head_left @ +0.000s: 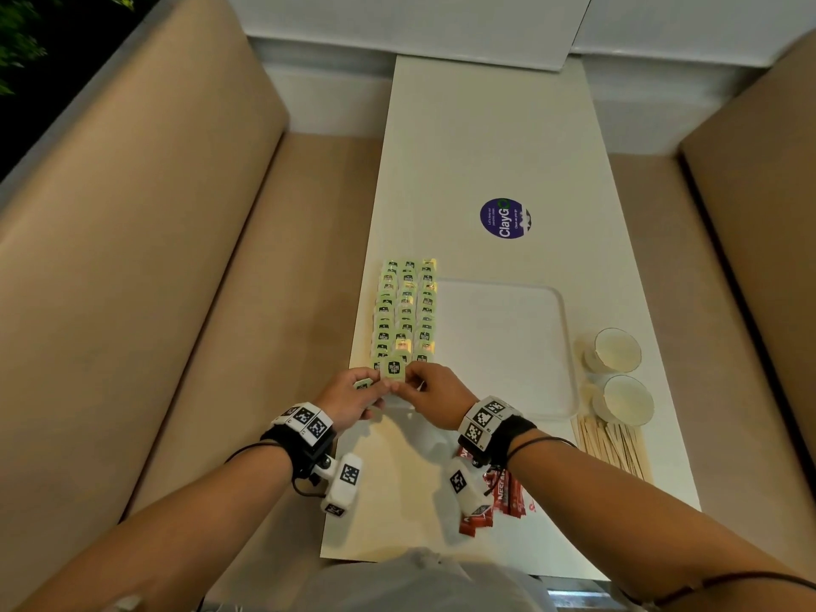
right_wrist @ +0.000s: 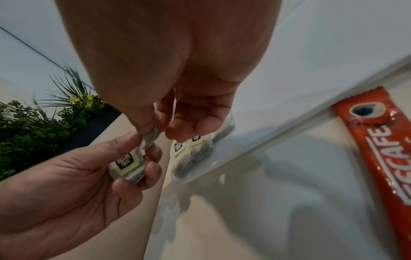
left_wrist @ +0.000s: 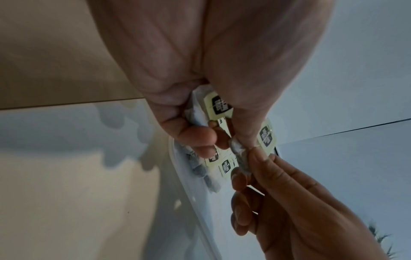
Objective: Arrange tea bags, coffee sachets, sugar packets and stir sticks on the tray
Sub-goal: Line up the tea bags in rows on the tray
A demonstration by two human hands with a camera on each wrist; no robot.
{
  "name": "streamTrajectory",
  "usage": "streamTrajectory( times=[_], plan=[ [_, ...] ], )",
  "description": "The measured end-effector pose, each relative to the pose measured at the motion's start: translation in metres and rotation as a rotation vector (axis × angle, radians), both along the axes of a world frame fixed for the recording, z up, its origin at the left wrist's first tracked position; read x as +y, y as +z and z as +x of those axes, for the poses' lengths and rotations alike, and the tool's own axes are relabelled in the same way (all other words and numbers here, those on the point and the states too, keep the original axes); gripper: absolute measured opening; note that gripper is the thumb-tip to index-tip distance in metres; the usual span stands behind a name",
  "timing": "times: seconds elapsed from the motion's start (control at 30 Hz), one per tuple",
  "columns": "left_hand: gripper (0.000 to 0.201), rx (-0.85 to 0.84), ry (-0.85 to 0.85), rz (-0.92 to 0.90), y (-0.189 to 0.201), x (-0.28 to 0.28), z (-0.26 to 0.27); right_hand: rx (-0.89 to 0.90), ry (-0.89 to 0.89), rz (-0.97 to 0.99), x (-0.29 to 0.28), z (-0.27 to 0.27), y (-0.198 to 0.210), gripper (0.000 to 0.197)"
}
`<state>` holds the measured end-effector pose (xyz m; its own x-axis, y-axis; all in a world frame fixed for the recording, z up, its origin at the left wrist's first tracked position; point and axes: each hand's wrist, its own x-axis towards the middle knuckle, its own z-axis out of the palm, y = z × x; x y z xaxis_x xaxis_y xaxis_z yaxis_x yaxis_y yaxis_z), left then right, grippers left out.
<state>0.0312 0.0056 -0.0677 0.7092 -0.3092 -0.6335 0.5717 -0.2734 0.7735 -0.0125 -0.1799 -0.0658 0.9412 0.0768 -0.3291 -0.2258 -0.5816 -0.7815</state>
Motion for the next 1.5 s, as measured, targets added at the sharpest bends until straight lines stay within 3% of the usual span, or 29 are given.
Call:
streamTrajectory(
  times=[0.3,0.77,1.07,1.2,1.33,1.5],
  plan=[
    [0.011,0.071,0.022,-0.018,-0.002,0.000,0.001,0.023,-0.127,-0.083,-0.020,0.007,-0.005,0.033],
    [0.018,0.060,-0.047,0.026,-0.003,0.005,0.003,0.281,-0.242,-0.240,-0.028,0.003,-0.026,0.026],
    [0.010,0.064,-0.008,0.030,-0.003,-0.001,0.007,0.270,-0.277,-0.266,-0.017,0.009,-0.025,0.029],
    [0.020,0.073,0.011,0.017,-0.002,-0.009,0.012,0.242,-0.312,-0.257,-0.018,0.009,-0.023,0.019],
    [0.024,0.048,-0.033,0.049,-0.004,-0.009,0.016,0.209,-0.316,-0.211,-0.021,0.011,-0.025,0.035],
    [0.027,0.031,-0.078,0.091,-0.004,-0.007,0.018,0.190,-0.304,-0.205,-0.021,0.014,-0.026,0.036]
  ],
)
